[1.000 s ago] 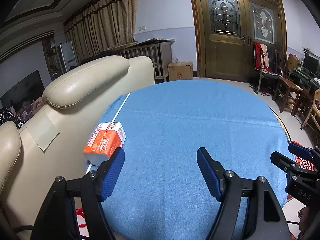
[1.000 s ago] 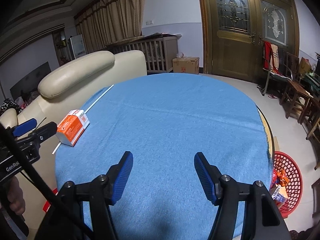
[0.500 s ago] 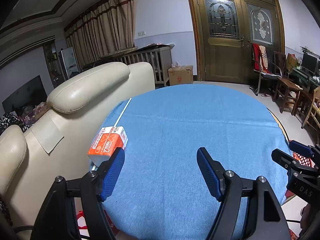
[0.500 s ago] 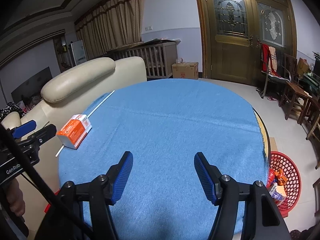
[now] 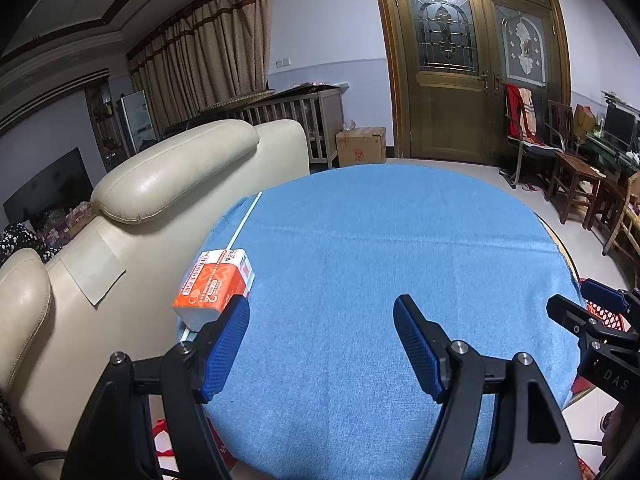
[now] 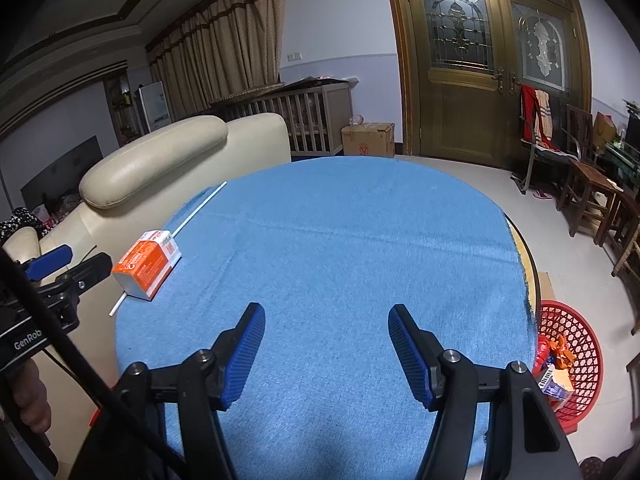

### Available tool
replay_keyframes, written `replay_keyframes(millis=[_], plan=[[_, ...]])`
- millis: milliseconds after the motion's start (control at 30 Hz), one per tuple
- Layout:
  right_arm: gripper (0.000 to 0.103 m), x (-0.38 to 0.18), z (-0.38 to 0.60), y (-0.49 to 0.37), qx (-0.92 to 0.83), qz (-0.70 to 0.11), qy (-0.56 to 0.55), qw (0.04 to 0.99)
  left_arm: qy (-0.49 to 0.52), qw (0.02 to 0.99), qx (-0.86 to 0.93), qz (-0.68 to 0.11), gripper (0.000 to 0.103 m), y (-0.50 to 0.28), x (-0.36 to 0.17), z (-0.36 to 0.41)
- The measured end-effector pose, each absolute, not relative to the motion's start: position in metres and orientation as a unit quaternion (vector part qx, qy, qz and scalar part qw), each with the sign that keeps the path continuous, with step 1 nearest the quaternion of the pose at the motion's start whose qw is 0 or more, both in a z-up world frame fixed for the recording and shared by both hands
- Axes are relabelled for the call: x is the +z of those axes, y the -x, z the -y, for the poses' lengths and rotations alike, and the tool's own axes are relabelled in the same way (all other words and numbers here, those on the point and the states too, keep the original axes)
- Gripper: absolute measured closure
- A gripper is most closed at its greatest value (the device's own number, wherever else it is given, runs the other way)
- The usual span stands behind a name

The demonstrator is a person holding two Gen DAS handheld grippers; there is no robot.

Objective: Collect trash

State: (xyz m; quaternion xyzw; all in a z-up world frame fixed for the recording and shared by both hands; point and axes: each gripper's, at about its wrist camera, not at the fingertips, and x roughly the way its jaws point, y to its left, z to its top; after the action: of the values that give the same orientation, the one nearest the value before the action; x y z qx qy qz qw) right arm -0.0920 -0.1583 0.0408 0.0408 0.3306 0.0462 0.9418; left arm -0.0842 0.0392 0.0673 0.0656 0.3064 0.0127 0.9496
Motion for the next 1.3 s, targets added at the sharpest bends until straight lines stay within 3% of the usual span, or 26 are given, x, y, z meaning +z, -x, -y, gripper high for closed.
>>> replay_keyframes(millis=[1300], plan=[[0.035, 0.021, 0.161, 0.050, 0.020, -0.370, -0.045, 0.928, -0.074, 0.938, -0.008, -0.340, 0.028, 0.040, 0.054, -0.041]])
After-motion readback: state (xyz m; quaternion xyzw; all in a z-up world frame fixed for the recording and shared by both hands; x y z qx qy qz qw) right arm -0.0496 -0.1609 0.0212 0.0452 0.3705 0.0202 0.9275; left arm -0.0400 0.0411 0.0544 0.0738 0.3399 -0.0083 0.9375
